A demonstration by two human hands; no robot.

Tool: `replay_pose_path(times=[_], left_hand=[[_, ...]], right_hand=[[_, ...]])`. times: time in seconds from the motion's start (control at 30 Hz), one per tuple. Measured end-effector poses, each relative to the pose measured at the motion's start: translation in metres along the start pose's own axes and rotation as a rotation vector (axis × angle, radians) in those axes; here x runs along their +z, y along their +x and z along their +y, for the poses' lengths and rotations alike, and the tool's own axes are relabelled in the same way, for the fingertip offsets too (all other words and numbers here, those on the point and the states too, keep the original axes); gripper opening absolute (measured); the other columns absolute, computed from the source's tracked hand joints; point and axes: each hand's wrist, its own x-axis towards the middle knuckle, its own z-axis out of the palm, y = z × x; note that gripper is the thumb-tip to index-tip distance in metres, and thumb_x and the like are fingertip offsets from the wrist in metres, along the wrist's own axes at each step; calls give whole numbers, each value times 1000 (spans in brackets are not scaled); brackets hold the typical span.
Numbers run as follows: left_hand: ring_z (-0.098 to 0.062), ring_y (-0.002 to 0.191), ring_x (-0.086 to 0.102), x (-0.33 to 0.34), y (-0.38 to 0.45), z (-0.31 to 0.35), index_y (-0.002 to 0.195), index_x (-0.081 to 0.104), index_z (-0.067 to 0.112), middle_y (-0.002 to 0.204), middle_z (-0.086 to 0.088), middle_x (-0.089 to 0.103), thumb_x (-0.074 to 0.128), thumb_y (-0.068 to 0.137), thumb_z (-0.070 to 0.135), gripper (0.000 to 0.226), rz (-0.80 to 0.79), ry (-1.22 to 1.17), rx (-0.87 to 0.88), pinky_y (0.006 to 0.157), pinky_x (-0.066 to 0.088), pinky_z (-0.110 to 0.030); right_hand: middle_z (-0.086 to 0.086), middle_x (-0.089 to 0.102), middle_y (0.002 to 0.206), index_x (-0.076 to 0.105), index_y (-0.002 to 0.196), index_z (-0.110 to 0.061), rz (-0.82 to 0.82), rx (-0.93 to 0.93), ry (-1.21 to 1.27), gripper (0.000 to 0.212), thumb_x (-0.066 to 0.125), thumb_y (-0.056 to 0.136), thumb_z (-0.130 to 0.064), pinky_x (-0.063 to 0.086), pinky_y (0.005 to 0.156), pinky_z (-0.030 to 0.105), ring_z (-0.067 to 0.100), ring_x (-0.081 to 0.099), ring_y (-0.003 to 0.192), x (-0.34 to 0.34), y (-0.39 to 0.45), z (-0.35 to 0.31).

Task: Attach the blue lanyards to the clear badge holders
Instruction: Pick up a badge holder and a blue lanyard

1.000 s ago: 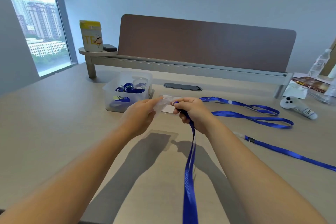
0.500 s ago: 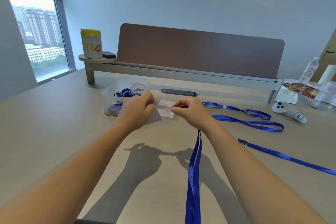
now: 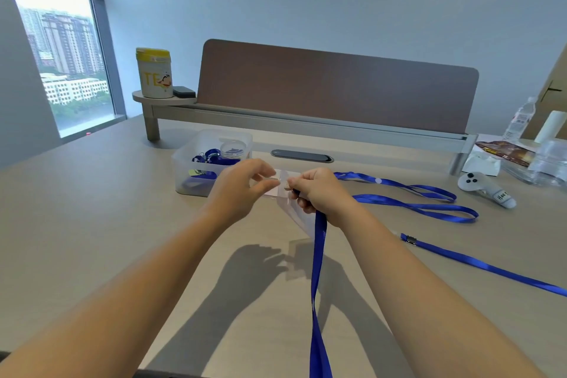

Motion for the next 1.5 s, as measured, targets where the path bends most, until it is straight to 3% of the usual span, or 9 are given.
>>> replay_pose_path(times=[0.1,0.37,0.53,0.7,0.93,1.07,1.23,1.4,1.5], left_hand=[[-11,85,53,2,0,0,103,63,7,108,-11,67,58,83,24,27,-3,60,55,76,44,-23],[-27,102,63,-2,-5,6,108,64,5,114,-13,67,55,85,19,28,72,258,194,88,49,-31],[-30,95,65,-3,-3,-1,103,67,4,106,-16,70,56,85,18,25,58,326,267,85,51,-36],[-24,52,69,-7,-4,-2,66,70,3,62,-12,73,80,60,9,13,35,552,428,48,57,-32],[-20,44,66,-1,1,-3,59,69,4,54,-10,72,70,66,13,11,123,552,487,45,56,-30],[-27,60,65,3,-1,5,72,68,-3,70,-19,73,61,77,7,14,196,275,285,56,53,-30],[-15,80,52,5,5,9,97,66,-1,96,-17,68,48,90,14,24,235,-47,-17,71,40,-24],[-12,89,51,3,6,13,109,56,8,101,-4,56,48,90,19,24,48,-519,-223,70,45,-19],[-13,100,48,5,0,12,128,40,13,113,-3,51,54,86,15,44,11,-517,-206,82,44,-27]], right_hand=[[4,52,61,57,67,-7,-13,-7,43,29,48,93,-14,34,36,10,10,39,48,1,1,0],[3,54,66,66,95,6,43,-87,-43,19,53,89,-6,34,52,20,11,39,54,8,-1,-2],[22,62,90,66,94,5,121,-165,-163,18,53,88,-6,49,84,42,23,50,80,16,1,-2],[11,57,86,65,95,3,106,-182,-230,19,51,90,-10,45,76,35,22,50,81,17,3,-2],[-5,54,67,60,85,-6,55,-126,-104,14,51,91,-15,34,54,15,3,43,57,14,1,-4],[3,55,73,65,96,5,149,-145,-38,22,51,90,-10,38,52,14,6,45,60,19,3,-4],[2,53,65,65,92,5,245,-123,109,20,51,88,-9,35,56,21,11,41,57,25,7,-3],[1,52,64,61,81,-5,190,-22,294,15,52,90,-12,35,50,19,10,36,52,17,8,-9],[1,49,59,56,67,-9,152,24,403,22,54,89,-12,33,38,14,9,34,46,11,9,-12]])
